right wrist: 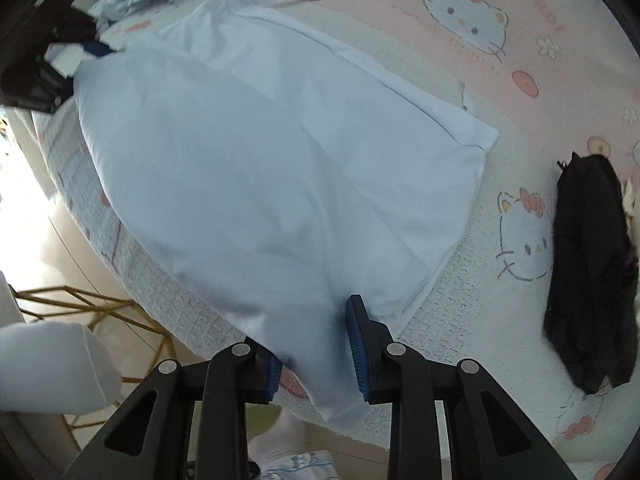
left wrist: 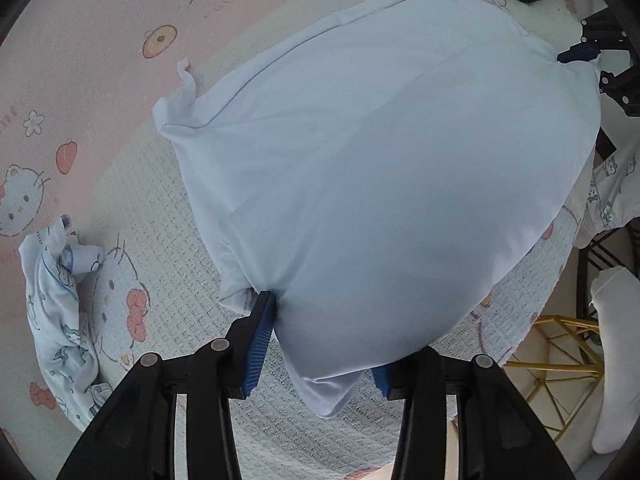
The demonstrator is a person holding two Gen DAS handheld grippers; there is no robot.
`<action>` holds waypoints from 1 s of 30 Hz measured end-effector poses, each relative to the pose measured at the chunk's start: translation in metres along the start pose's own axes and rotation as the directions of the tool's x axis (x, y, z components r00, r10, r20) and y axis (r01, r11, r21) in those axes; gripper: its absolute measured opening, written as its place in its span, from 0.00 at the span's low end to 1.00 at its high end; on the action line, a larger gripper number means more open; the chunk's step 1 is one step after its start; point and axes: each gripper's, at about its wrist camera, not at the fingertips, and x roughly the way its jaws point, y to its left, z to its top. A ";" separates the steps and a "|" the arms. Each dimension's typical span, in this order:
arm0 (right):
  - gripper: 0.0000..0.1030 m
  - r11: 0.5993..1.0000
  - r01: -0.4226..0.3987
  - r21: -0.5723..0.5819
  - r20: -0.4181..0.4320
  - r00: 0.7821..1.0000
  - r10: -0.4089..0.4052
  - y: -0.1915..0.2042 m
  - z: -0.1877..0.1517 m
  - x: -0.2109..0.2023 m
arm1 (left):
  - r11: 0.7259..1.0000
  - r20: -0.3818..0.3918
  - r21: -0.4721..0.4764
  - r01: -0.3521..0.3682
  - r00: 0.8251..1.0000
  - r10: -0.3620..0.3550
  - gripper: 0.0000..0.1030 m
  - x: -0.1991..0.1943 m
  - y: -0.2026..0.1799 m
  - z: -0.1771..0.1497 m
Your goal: Fold clothes
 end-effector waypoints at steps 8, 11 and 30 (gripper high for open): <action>0.27 0.995 -0.019 0.094 0.077 0.997 0.012 -0.023 0.010 -0.017 | 0.983 0.017 -0.159 0.095 0.996 -0.093 0.37 -0.018 0.030 0.007; 0.27 0.989 -0.008 0.148 0.137 0.990 -0.013 -0.034 0.018 -0.027 | 0.975 0.018 -0.199 0.098 0.995 -0.096 0.37 -0.019 0.039 0.012; 0.26 0.872 -0.035 0.488 0.202 0.977 -0.074 -0.109 0.083 -0.005 | 0.853 0.154 -0.500 0.151 0.984 -0.085 0.38 -0.002 0.132 0.059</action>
